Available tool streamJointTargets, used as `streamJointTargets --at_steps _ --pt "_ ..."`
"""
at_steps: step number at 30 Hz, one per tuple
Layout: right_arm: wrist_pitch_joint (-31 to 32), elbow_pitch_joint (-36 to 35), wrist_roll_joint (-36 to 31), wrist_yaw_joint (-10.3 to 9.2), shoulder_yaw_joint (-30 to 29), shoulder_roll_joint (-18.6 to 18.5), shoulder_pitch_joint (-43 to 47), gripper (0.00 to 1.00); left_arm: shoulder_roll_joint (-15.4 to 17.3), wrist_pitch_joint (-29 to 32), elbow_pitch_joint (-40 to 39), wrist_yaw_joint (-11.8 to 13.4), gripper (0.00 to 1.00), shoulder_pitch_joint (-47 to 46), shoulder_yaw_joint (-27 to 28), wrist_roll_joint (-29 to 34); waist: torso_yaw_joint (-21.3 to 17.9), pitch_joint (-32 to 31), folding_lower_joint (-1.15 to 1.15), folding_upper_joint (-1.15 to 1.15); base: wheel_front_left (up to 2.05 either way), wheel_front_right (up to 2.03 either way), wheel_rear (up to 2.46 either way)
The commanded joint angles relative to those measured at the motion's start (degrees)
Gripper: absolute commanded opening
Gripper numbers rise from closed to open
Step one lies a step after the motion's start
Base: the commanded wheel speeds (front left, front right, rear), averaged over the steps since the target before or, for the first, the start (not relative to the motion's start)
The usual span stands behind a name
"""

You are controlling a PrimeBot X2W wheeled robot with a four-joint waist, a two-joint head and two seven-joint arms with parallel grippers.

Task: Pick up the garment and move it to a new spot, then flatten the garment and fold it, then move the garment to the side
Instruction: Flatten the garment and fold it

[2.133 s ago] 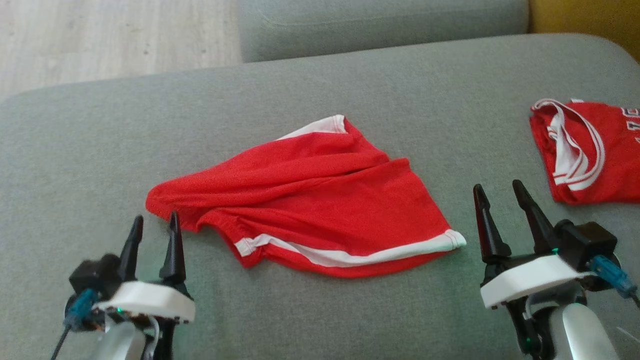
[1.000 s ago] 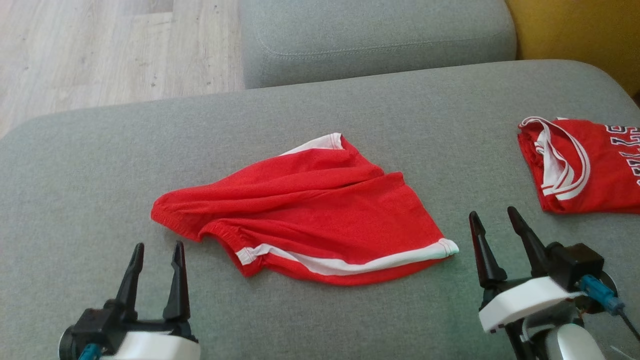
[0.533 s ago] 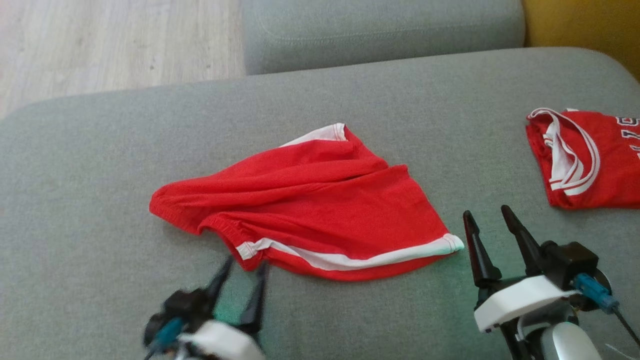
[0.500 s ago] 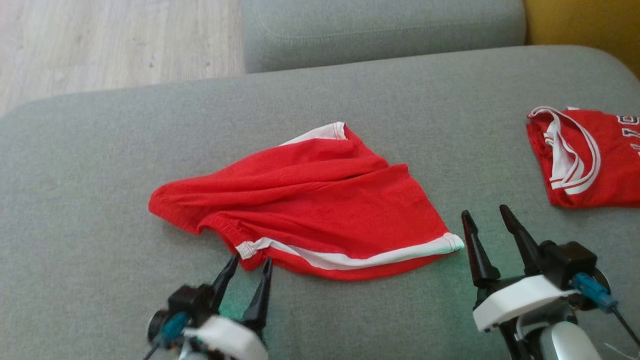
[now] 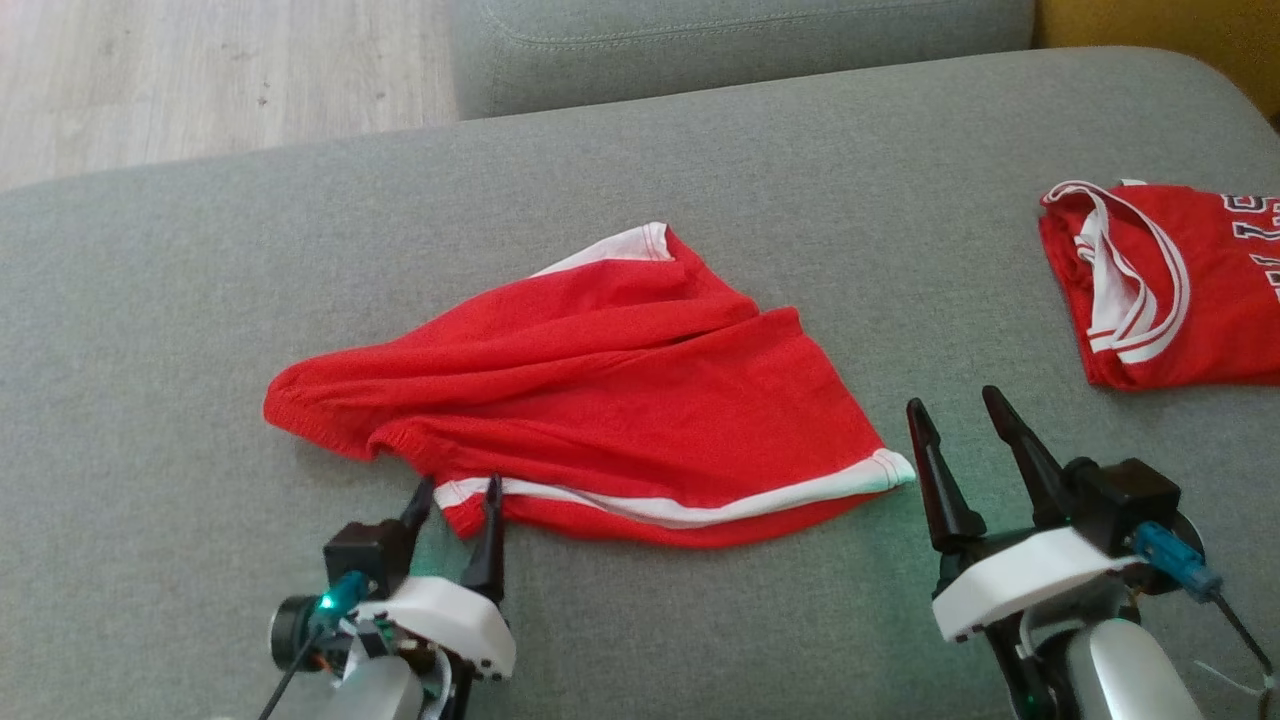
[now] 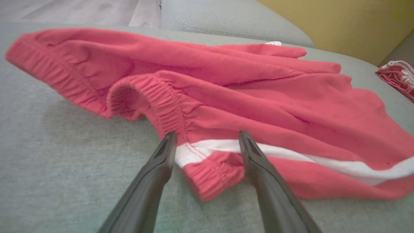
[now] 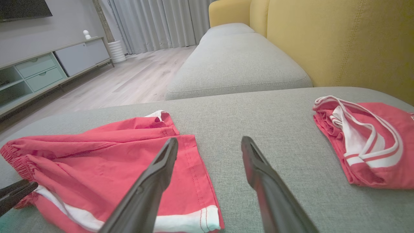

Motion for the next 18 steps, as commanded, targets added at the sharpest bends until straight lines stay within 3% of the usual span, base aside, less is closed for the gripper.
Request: streamJointTargets --at_steps 1,6,14,18 --pt "-1.0 -1.7 0.1 -0.04 1.1 -0.3 -2.1 1.00 0.3 -1.0 -2.2 0.8 1.00 -1.7 2.4 0.0 0.1 0.0 -0.01 0.00 0.00 0.00 0.00" --pt "-1.1 -1.7 0.1 -0.04 0.7 -0.3 -1.9 1.00 0.6 -1.6 -6.0 2.2 1.00 0.4 3.2 -0.4 0.4 -0.1 -0.01 0.00 0.00 0.00 0.00" --pt "-0.9 -1.7 0.1 -0.04 1.4 -0.2 -2.3 1.00 0.8 4.1 -8.4 2.7 1.00 2.3 3.9 -3.7 0.4 0.0 -0.01 0.00 0.00 0.00 0.00" --pt "-0.9 -1.7 0.2 -0.04 1.7 -0.3 -2.6 1.00 0.6 5.1 -9.3 1.5 1.00 2.0 3.3 -5.3 -0.1 0.1 -0.01 0.00 0.00 0.00 0.00"
